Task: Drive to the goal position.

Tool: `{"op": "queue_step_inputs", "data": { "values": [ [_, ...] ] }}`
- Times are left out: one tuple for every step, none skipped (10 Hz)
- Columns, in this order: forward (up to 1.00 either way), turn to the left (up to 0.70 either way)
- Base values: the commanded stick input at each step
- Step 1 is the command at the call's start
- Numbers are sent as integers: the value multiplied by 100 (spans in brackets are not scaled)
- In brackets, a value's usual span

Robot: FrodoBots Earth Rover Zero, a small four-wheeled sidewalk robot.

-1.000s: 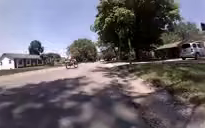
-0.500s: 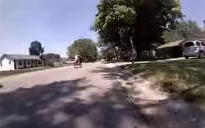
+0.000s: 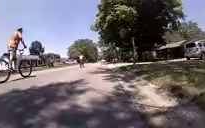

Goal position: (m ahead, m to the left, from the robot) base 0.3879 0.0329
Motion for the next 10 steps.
{"op": "queue_step_inputs", "data": {
  "values": [
    [70,-31],
    [70,-35],
    [70,-26],
    [70,-18],
    [70,-9],
    [70,0],
    [70,0],
    [70,0],
    [70,0],
    [70,0]
  ]
}}
